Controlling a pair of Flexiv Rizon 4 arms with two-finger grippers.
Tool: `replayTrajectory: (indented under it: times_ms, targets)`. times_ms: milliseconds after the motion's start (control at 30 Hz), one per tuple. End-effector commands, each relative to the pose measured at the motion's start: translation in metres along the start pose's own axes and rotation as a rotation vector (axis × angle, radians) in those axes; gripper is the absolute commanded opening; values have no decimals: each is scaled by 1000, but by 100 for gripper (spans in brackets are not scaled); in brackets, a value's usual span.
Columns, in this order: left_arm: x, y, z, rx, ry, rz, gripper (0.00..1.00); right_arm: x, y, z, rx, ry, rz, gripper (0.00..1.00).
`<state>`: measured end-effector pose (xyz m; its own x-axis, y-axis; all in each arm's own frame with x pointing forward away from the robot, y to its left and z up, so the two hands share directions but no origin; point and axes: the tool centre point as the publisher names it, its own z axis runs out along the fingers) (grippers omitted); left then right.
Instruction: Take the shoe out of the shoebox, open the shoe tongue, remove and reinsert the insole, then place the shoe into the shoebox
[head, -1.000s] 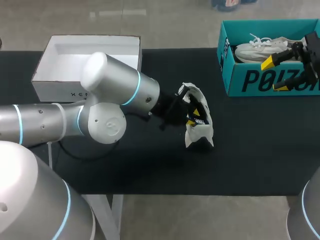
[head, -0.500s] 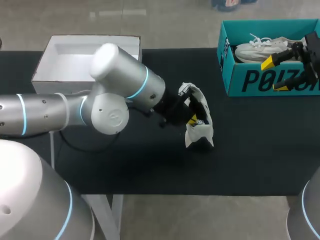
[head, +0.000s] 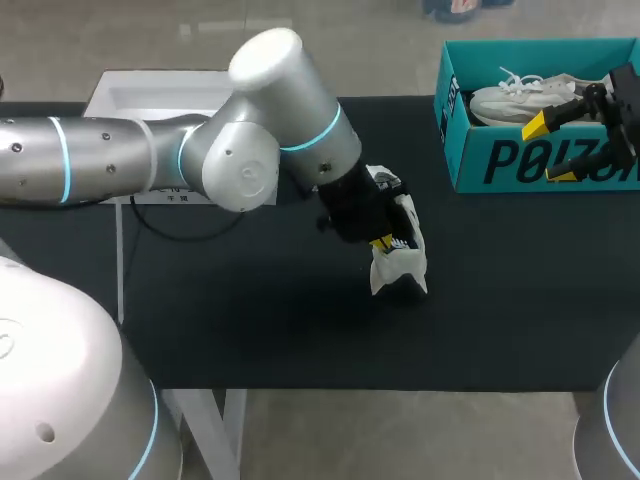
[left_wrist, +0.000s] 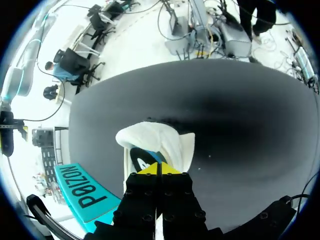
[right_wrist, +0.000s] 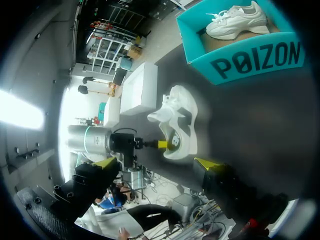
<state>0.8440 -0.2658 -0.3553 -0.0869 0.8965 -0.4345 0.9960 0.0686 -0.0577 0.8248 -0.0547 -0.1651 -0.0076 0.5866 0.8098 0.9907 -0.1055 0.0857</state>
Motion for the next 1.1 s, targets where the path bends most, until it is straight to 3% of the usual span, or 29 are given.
replayTrajectory:
  times_ms: [33, 333, 533, 867, 1100]
  targets:
    - [-8, 2, 15, 17, 77, 4, 0, 0, 0, 0, 0, -2, 1, 100]
    - [-4, 1, 33, 37, 100, -10, 0, 0, 0, 0, 0, -2, 1, 100]
    - [2, 0, 49, 9, 137, -1, 0, 0, 0, 0, 0, -2, 1, 100]
    - [5, 10, 62, -159, 168, 58, 0, 0, 0, 0, 0, -2, 1, 100]
    - [-2, 11, 50, -79, 101, 19, 0, 0, 0, 0, 0, -2, 1, 100]
